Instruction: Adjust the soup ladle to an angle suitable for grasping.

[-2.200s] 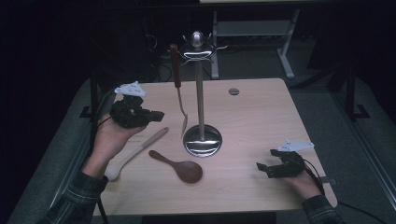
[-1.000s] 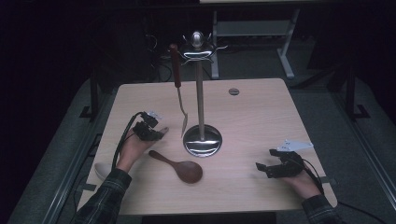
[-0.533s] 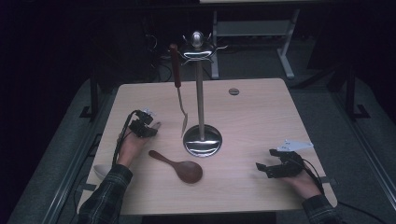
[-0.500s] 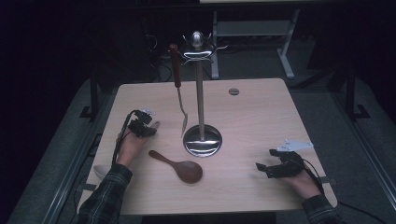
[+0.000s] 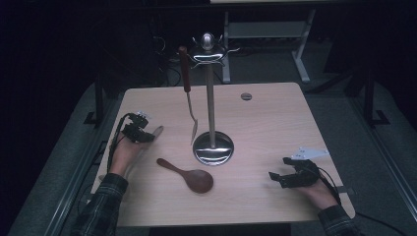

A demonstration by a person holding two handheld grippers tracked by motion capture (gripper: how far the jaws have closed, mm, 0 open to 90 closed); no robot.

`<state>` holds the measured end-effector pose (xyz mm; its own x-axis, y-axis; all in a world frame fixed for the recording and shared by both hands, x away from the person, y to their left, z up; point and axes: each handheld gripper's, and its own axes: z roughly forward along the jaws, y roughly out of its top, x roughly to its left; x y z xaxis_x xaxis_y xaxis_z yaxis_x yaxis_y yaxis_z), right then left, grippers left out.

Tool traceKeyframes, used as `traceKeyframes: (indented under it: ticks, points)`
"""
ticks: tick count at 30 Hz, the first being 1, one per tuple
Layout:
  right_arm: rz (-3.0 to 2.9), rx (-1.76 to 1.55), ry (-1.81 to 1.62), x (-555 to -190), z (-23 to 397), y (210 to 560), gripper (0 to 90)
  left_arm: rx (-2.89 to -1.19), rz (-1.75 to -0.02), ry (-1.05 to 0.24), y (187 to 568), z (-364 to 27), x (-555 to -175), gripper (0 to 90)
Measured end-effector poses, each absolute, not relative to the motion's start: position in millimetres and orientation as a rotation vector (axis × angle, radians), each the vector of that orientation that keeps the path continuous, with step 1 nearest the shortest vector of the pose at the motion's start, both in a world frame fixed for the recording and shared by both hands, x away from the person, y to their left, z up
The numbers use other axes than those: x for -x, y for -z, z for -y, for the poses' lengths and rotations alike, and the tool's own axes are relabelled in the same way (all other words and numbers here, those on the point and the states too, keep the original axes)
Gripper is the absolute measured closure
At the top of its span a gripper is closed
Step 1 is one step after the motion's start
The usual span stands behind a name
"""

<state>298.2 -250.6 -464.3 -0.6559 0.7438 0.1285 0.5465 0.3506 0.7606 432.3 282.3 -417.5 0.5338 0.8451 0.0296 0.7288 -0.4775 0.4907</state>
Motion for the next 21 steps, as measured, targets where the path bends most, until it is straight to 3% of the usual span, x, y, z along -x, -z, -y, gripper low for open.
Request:
traceKeyframes:
  ticks: [7,15,21]
  points:
    - [-2.380,-1.162,-1.194,-297.8,248.8,464.1,15.3,-2.418,-1.387,-0.270,416.0,-295.9,-429.8,62.0]
    - [-2.378,-1.159,-1.193,-298.4,249.0,464.4,15.3,-2.492,-1.421,-0.200,431.1,-296.8,-429.2,60.5]
    - [-2.376,-1.158,-1.192,-298.5,249.5,464.4,15.3,-2.511,-1.429,-0.180,433.1,-296.9,-428.9,65.7]
